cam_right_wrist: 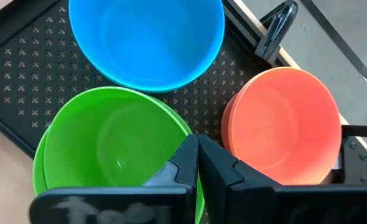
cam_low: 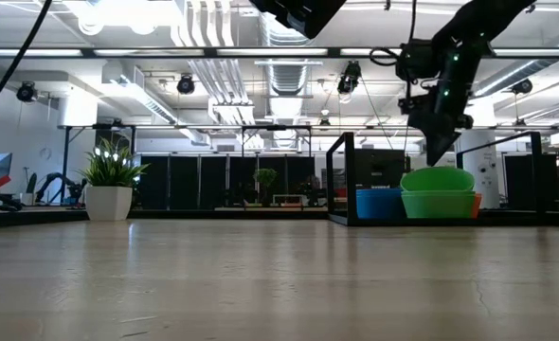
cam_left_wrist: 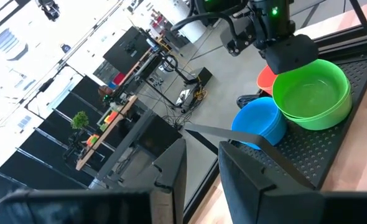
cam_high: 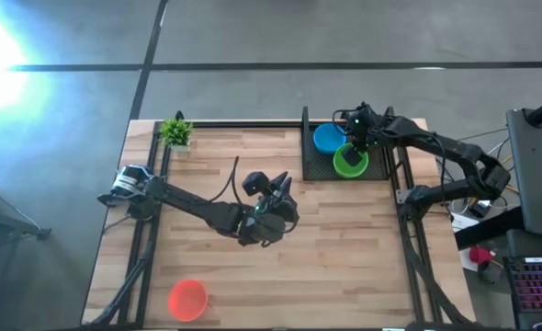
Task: Pick & Place Mini bowls
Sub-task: Stack the green bowl on top of the green bowls on the shelf, then stack the orange bowl on top of the orange bowls on the shelf
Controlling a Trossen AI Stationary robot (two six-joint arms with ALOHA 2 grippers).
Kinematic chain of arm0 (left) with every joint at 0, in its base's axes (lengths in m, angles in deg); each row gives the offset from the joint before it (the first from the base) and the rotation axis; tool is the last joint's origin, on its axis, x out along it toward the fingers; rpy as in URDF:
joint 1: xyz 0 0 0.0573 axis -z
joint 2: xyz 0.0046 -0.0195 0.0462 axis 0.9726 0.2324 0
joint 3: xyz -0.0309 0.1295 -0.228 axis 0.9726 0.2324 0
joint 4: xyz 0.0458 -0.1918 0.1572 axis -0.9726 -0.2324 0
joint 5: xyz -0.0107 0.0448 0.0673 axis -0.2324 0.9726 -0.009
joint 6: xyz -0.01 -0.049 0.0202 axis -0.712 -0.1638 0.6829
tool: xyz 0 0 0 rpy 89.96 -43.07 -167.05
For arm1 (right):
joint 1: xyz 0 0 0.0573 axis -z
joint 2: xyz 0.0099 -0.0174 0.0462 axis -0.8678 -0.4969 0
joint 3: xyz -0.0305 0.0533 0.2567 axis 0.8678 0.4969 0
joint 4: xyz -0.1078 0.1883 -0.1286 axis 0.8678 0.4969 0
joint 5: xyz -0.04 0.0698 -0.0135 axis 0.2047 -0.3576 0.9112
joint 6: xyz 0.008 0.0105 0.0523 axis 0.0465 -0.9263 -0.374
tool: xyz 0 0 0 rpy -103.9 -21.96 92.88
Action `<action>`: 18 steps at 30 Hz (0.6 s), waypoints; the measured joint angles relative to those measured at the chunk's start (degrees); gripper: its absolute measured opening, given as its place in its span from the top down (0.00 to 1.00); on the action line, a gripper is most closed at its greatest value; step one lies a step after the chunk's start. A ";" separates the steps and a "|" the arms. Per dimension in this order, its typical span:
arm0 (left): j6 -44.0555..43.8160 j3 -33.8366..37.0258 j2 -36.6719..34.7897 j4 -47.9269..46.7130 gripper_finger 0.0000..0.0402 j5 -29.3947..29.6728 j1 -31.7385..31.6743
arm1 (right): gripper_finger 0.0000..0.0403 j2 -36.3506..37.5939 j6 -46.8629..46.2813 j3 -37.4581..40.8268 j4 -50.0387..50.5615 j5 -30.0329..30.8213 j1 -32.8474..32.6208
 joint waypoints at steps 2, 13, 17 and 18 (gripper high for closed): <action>-0.03 0.00 0.00 -0.18 0.77 0.00 0.00 | 0.98 0.00 -0.10 0.68 -0.54 0.00 0.00; -0.47 0.02 0.02 -1.55 0.77 0.02 0.00 | 0.98 0.62 -1.62 4.66 -6.68 -0.02 -0.07; -2.53 0.02 -0.35 -6.74 0.77 -0.02 0.26 | 0.98 2.95 -2.38 2.19 -4.42 -0.06 -0.42; -4.23 0.02 -0.57 -9.38 0.77 -0.09 0.37 | 0.98 3.76 -2.69 1.88 -4.29 -0.05 -0.61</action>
